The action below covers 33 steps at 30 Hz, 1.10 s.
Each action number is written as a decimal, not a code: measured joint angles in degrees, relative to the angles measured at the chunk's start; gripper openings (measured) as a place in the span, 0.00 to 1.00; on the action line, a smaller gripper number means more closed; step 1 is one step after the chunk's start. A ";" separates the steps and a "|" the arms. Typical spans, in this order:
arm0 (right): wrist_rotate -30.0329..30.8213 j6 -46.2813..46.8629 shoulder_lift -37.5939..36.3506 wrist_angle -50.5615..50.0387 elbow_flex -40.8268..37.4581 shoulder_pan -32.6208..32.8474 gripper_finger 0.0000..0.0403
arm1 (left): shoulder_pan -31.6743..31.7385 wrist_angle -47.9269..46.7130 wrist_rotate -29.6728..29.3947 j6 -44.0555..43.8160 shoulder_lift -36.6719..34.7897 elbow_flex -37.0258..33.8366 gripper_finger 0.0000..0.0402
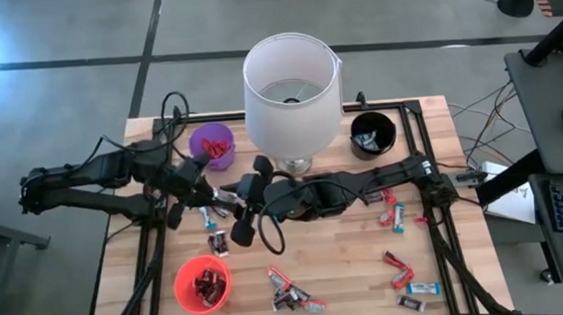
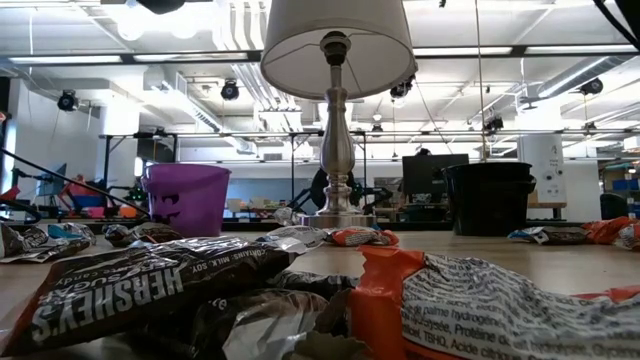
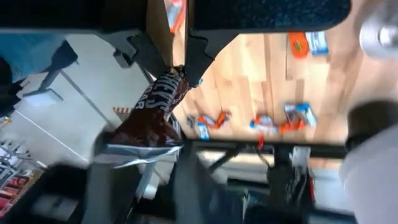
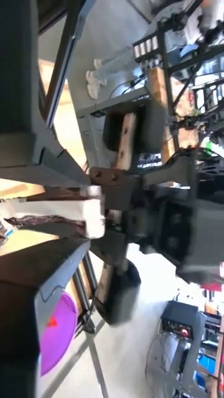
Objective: Sort candy
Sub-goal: Put the black chocolate into the orange bucket
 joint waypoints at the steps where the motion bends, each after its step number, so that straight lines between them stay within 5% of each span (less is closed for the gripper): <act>1: -0.01 0.03 -0.25 0.00 0.00 0.14 0.35 | 0.00 -1.41 0.48 -0.31 -0.20 0.00 0.00; 14: 0.00 3.98 -2.91 -11.80 0.02 2.28 0.39 | -0.95 -22.70 12.23 -5.94 -2.90 0.00 0.00; 19: 0.02 8.92 -3.69 -19.43 0.02 2.52 0.39 | -2.79 -31.72 12.23 -6.90 -3.52 0.00 0.00; 28: 0.00 15.86 -3.94 -30.83 0.04 2.54 0.39 | -7.19 -33.28 11.84 -13.64 -3.88 0.00 0.00; 33: 0.02 18.77 -3.94 -36.52 0.04 2.52 0.39 | -14.04 -33.22 5.21 -17.80 -3.39 -0.02 0.00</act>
